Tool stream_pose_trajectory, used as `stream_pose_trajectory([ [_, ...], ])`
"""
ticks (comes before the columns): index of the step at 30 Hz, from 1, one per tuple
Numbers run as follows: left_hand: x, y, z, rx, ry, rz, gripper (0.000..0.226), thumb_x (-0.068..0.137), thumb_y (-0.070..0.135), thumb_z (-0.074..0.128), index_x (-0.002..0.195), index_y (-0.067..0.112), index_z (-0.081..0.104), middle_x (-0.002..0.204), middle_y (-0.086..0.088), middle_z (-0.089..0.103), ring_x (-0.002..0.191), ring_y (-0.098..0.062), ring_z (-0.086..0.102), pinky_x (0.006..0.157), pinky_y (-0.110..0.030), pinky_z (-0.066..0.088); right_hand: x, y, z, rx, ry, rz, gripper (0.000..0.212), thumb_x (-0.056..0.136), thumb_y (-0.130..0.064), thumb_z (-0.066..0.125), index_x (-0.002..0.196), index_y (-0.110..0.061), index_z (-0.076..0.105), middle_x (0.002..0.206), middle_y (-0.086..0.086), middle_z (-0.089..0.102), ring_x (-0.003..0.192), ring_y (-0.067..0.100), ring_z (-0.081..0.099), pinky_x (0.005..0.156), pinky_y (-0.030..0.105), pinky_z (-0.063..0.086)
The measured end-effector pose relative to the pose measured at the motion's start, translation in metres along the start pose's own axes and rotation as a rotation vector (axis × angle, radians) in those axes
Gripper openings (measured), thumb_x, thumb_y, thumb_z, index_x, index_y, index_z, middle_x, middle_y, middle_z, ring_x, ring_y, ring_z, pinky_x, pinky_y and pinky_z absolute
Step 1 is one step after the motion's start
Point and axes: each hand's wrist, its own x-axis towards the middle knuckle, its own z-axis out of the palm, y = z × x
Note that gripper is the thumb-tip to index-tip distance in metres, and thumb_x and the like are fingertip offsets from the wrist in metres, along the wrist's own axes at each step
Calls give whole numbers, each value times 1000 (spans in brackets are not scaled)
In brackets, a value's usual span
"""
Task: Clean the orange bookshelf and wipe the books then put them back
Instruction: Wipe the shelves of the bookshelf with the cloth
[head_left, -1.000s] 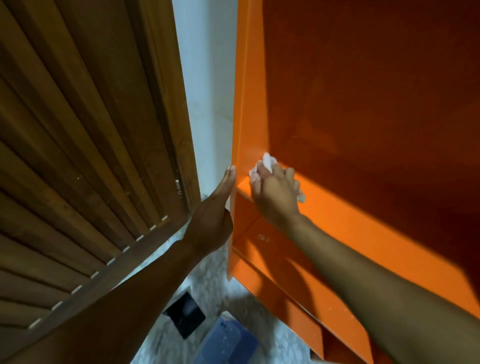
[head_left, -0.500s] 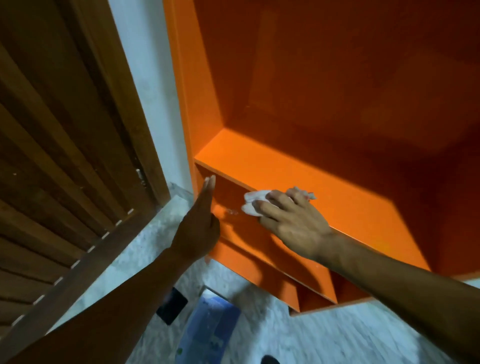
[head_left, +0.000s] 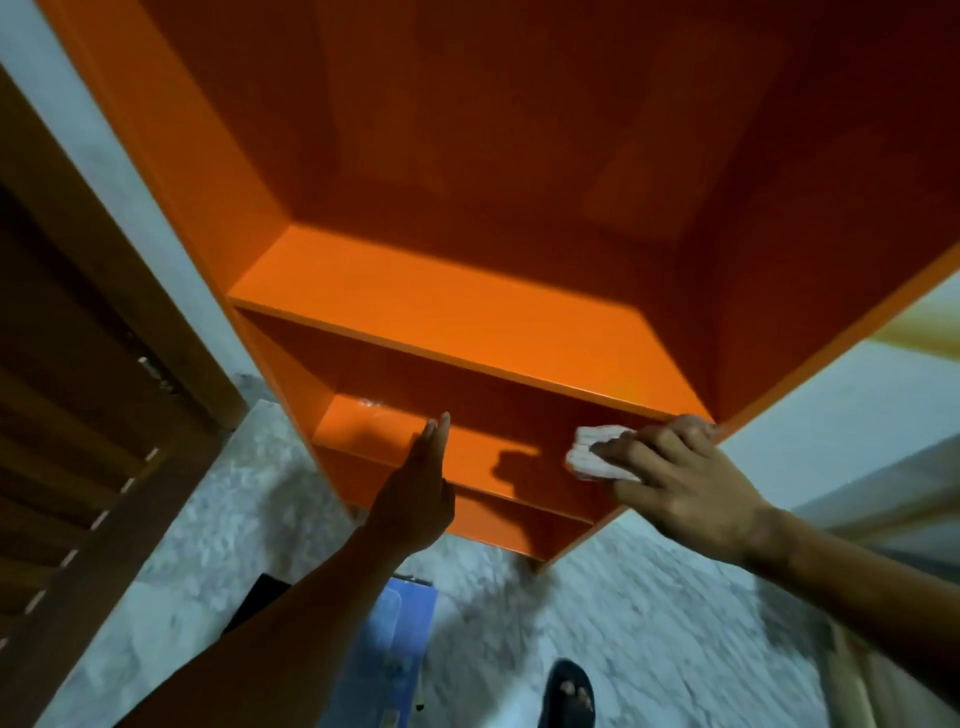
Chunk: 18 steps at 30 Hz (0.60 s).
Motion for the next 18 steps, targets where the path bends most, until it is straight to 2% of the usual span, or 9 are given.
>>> stream_pose_trajectory([
  [2, 6, -1, 16, 4, -20, -1, 82, 91, 5, 45, 158, 21, -1, 166, -11, 7, 153, -26, 9, 110, -44, 41, 0, -19, 22, 87, -126, 100, 30, 84, -11, 64, 111, -21, 58, 127, 10, 57, 96, 31, 48, 72, 42, 35],
  [4, 12, -7, 34, 24, -13, 8, 77, 93, 12, 44, 158, 19, 4, 165, -15, 13, 152, -29, 14, 110, -47, 40, 3, -37, 53, 226, -238, 366, 49, 84, -12, 64, 128, -29, 52, 130, 10, 55, 99, 30, 47, 75, 40, 38],
  [5, 15, -12, 43, 42, -2, 13, 73, 94, 19, 42, 158, 16, 8, 163, -17, 17, 151, -32, 18, 111, -48, 39, 5, -45, 71, 300, -240, 529, 50, 88, -12, 59, 133, -32, 48, 129, 9, 53, 102, 30, 46, 78, 40, 39],
  [8, 22, -36, 73, 117, 62, 39, 69, 93, 37, 30, 156, 8, 22, 156, -22, 33, 145, -40, 32, 112, -53, 37, 15, -70, 125, 542, -90, 1036, 46, 96, -10, 46, 137, -32, 47, 119, 10, 50, 105, 32, 47, 88, 42, 41],
  [10, 27, -57, 90, 170, 113, 30, 69, 94, 41, 28, 154, 6, 29, 154, -21, 37, 143, -42, 35, 111, -57, 35, 22, -80, 162, 621, -12, 1269, 43, 98, -10, 40, 136, -30, 47, 118, 11, 49, 107, 33, 49, 93, 47, 43],
  [12, 35, -78, 105, 209, 149, 3, 70, 94, 44, 25, 153, 7, 32, 155, -20, 37, 144, -43, 32, 111, -61, 29, 24, -84, 198, 661, -6, 1368, 38, 98, -9, 38, 133, -23, 48, 121, 13, 49, 110, 35, 52, 95, 53, 45],
  [14, 41, -98, 118, 237, 194, 9, 67, 95, 43, 28, 152, 7, 35, 154, -20, 38, 143, -44, 33, 109, -65, 27, 24, -87, 228, 694, -34, 1410, 33, 101, -13, 37, 131, -19, 49, 124, 15, 50, 112, 37, 54, 96, 53, 45],
  [16, 46, -114, 127, 284, 268, 54, 62, 97, 39, 32, 149, 5, 40, 152, -20, 42, 142, -41, 35, 110, -65, 26, 26, -93, 248, 590, -111, 1384, 31, 103, -26, 36, 132, -21, 48, 126, 14, 48, 114, 37, 51, 95, 49, 42],
  [18, 50, -125, 133, 312, 363, 91, 61, 97, 37, 33, 149, 5, 41, 153, -16, 41, 146, -33, 31, 115, -61, 20, 29, -102, 260, 420, -94, 1281, 36, 103, -33, 36, 136, -26, 47, 129, 12, 48, 116, 36, 45, 97, 48, 37],
])
